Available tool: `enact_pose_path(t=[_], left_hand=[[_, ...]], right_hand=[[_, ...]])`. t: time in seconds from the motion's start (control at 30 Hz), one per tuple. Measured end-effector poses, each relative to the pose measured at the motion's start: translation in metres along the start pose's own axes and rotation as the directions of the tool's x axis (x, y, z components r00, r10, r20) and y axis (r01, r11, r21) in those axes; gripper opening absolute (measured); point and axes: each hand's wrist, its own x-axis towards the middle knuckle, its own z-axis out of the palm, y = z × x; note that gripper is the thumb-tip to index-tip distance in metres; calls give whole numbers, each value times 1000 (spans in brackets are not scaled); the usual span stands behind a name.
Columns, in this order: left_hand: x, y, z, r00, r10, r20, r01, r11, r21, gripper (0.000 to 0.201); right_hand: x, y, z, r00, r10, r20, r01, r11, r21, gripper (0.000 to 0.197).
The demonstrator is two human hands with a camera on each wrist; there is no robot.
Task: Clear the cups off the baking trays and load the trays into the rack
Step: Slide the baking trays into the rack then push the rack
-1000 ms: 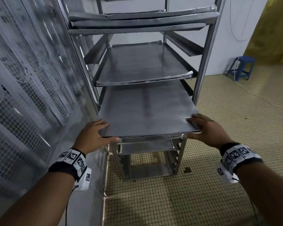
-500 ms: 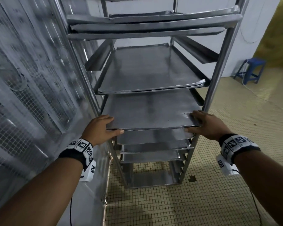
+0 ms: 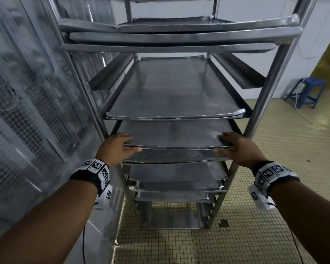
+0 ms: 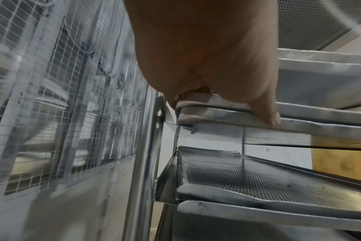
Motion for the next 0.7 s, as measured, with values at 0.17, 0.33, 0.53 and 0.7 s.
enact_pose_path(t=[0.17,0.33,0.53,0.7], left_hand=[[16,4,3,1000,4,7,-4,1000,-3,74],[32,5,4,1000,16,14,-16,1000,11,74],[43,-1,5,1000,13,13,-13,1000,-9,74],[46,-4,6,1000,-1,2,1,1000,-29,74]], right_hand=[[15,2,3,998,-8,-58,8,1000,-1,86],[24,0,5,998,-10,-65,8,1000,-30,66],[35,-1,9,997,-5,-78,3,999,-32,66],[38,1,12,995,-2,-98,0,1000,-24,73]])
